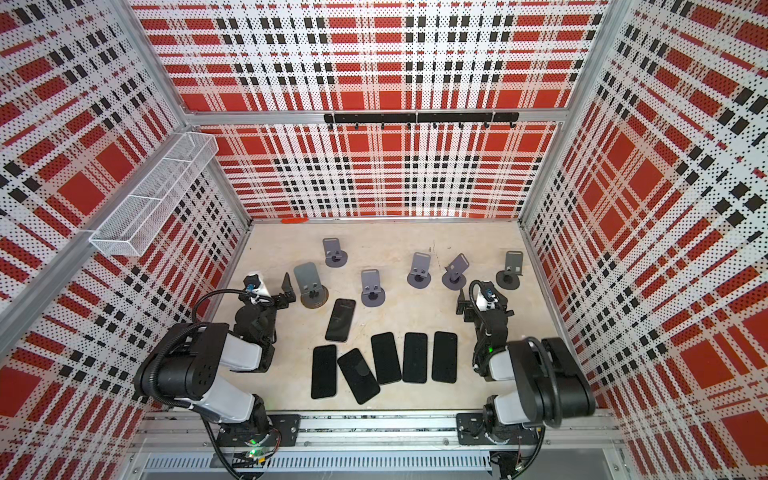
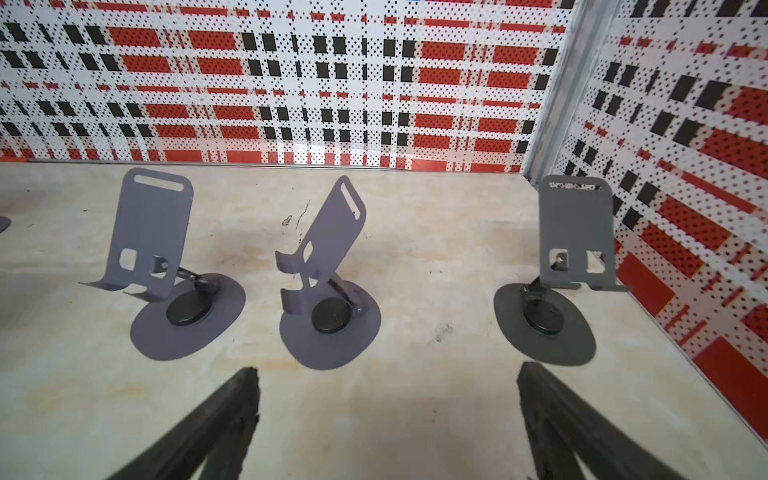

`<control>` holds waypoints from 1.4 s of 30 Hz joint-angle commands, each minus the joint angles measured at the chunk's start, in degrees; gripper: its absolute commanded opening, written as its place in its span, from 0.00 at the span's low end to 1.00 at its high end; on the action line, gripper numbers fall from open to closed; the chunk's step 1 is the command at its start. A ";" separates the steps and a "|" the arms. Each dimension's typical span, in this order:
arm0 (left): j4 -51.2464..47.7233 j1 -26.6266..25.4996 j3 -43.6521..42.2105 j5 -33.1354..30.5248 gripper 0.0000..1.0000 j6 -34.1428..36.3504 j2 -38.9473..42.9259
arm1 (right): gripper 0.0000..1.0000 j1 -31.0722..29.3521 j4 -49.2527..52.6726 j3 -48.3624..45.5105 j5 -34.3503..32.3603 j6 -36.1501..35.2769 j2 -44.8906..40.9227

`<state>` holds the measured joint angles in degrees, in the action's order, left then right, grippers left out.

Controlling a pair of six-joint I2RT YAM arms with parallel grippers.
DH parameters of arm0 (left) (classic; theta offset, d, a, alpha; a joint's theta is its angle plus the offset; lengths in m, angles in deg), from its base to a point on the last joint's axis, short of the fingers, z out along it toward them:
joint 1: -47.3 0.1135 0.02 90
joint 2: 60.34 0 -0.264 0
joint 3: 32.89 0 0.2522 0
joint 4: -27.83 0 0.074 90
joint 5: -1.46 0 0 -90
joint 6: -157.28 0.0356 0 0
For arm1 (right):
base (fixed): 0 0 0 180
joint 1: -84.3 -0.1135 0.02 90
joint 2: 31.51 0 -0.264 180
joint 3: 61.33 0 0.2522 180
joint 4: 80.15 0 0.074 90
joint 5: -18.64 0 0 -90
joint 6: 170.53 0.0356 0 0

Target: Remove the phone from the phone stand

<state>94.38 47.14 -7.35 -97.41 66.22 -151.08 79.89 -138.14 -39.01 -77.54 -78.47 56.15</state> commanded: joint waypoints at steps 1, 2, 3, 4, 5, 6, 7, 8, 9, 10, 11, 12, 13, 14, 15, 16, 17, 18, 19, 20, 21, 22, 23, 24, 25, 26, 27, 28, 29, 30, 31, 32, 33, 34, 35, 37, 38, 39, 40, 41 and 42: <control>0.60 -0.49 -0.26 -0.89 0.98 0.59 0.50 | 1.00 0.92 -9.75 1.00 -0.37 -0.77 3.76; 0.65 -0.66 -0.26 -1.33 0.98 0.69 0.51 | 1.00 1.30 -3.38 2.34 0.08 -0.31 1.41; 0.79 -0.83 -0.29 -1.62 0.98 0.82 0.52 | 1.00 1.64 -2.52 3.37 1.62 -0.60 1.76; 0.91 -1.04 -0.42 -2.10 0.98 0.97 0.52 | 1.00 1.67 -4.26 3.91 3.33 -1.30 3.25; 1.15 -1.13 -0.52 -2.35 0.98 1.00 0.49 | 1.00 1.68 -2.86 4.01 3.30 -1.22 2.76; 1.23 -1.23 -0.61 -2.57 0.98 1.06 0.52 | 1.00 1.72 -1.11 3.87 2.73 -0.82 1.82; 1.26 -1.24 -0.61 -2.70 0.98 1.06 0.52 | 1.00 1.87 -1.18 4.28 2.43 -0.51 2.12; 1.27 -1.33 -0.61 -2.73 0.98 1.06 0.57 | 1.00 2.11 -2.40 4.63 2.83 -0.57 3.00; 1.33 -1.33 -0.61 -2.79 0.98 1.06 0.48 | 1.00 2.14 -1.97 4.48 2.88 -0.42 2.75; 1.42 -1.33 -0.63 -2.74 0.98 1.06 0.48 | 1.00 2.19 -1.27 4.21 2.04 0.04 2.16; 1.42 -1.31 -0.67 -2.79 0.98 1.06 0.57 | 1.00 2.16 -1.98 4.17 0.12 0.80 2.39; 1.42 -1.34 -0.64 -2.75 0.98 1.06 0.53 | 1.00 2.28 -1.43 4.84 -4.11 2.39 2.88; 1.39 -1.29 -0.70 -2.74 0.98 1.06 0.55 | 1.00 2.28 3.17 6.54 -8.05 3.92 2.20; 1.42 -1.29 -0.70 -2.67 0.98 1.06 0.57 | 1.00 2.14 5.89 7.48 -7.95 3.55 1.77; 1.40 -1.26 -0.70 -2.65 0.98 1.06 0.56 | 1.00 2.03 5.12 7.45 -6.92 2.81 2.06; 1.42 -1.27 -0.68 -2.68 0.98 1.06 0.57 | 1.00 1.95 3.70 7.49 -6.52 2.22 2.86; 1.42 -1.24 -0.70 -2.73 0.98 1.04 0.59 | 1.00 1.89 5.13 7.53 -6.43 2.50 2.18; 1.40 -1.24 -0.65 -2.58 0.98 1.06 0.59 | 1.00 1.94 5.55 7.62 -6.24 2.62 1.99; 1.42 -1.24 -0.62 -2.54 0.98 1.06 0.64 | 1.00 1.94 4.15 7.52 -6.41 2.30 2.39; 1.42 -1.18 -0.61 -2.41 0.98 1.04 0.57 | 1.00 1.94 4.19 7.41 -6.42 2.29 2.42; 1.42 -1.18 -0.61 -2.32 0.98 0.99 0.63 | 1.00 1.94 5.13 7.52 -6.37 2.42 2.14; 1.36 -1.15 -0.61 -2.30 0.98 1.02 0.58 | 1.00 1.94 4.24 7.54 -6.43 2.34 2.37; 1.42 -1.15 -0.62 -2.30 0.98 1.03 0.57 | 1.00 1.92 4.21 7.47 -6.42 2.31 2.39; 1.35 -1.21 -0.67 -2.30 0.98 1.03 0.59 | 1.00 1.89 4.81 7.49 -6.48 2.33 2.18; 1.42 -1.08 -0.60 -2.23 0.98 1.03 0.63 | 1.00 1.88 4.13 7.44 -6.42 2.34 2.38; 1.27 -1.02 -0.60 -2.13 0.98 1.04 0.59 | 1.00 1.91 4.38 7.48 -6.41 2.39 2.35; 1.31 -0.91 -0.53 -1.82 0.98 0.92 0.57 | 1.00 1.92 4.58 7.48 -6.45 2.36 2.33; 1.25 -0.87 -0.52 -1.61 0.98 0.97 0.60 | 1.00 1.93 4.21 7.46 -6.42 2.37 2.42; 1.18 -0.81 -0.48 -1.64 0.98 0.95 0.57 | 1.00 1.94 4.49 7.57 -6.46 2.33 2.38; 1.17 -0.80 -0.52 -1.61 0.98 0.93 0.56 | 1.00 1.89 4.47 7.47 -6.41 2.40 2.35; 1.07 -0.79 -0.43 -1.48 0.98 0.90 0.61 | 1.00 1.94 4.42 7.45 -6.44 2.33 2.41; 1.03 -0.72 -0.43 -1.38 0.98 0.93 0.59 | 1.00 1.94 4.55 7.49 -6.42 2.34 2.38; 0.95 -0.71 -0.42 -1.33 0.98 0.90 0.56 | 1.00 1.94 4.47 7.44 -6.43 2.39 2.40; 0.91 -0.63 -0.35 -1.25 0.98 0.80 0.57 | 1.00 1.90 4.54 7.55 -6.42 2.38 2.35; 0.93 -0.55 -0.43 -0.65 0.98 0.85 0.56 | 1.00 1.94 4.51 7.54 -6.39 2.37 2.43; 0.91 -0.46 -0.36 -0.39 0.98 0.85 0.56 | 1.00 1.88 4.62 7.55 -6.39 2.33 2.36; 0.89 -0.44 -0.34 -0.35 0.98 0.76 0.56 | 1.00 1.94 4.67 7.56 -6.38 2.34 2.42; 0.83 -0.40 -0.34 -0.36 0.98 0.75 0.56 | 1.00 1.93 4.66 7.57 -6.45 2.39 2.39; 0.88 -0.37 -0.34 -0.38 0.98 0.79 0.56 | 1.00 1.91 4.61 7.58 -6.46 2.36 2.37; 0.85 -0.43 -0.34 -0.41 0.98 0.76 0.56 | 1.00 1.93 4.63 7.55 -6.46 2.33 2.40; 0.89 -0.54 -0.33 -0.41 0.98 0.75 0.60 | 1.00 1.94 4.55 7.61 -6.42 2.37 2.36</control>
<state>94.40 46.53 -7.40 -98.30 66.30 -151.08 81.53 -132.98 -31.86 -83.26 -76.17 58.82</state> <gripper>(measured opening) 0.982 0.997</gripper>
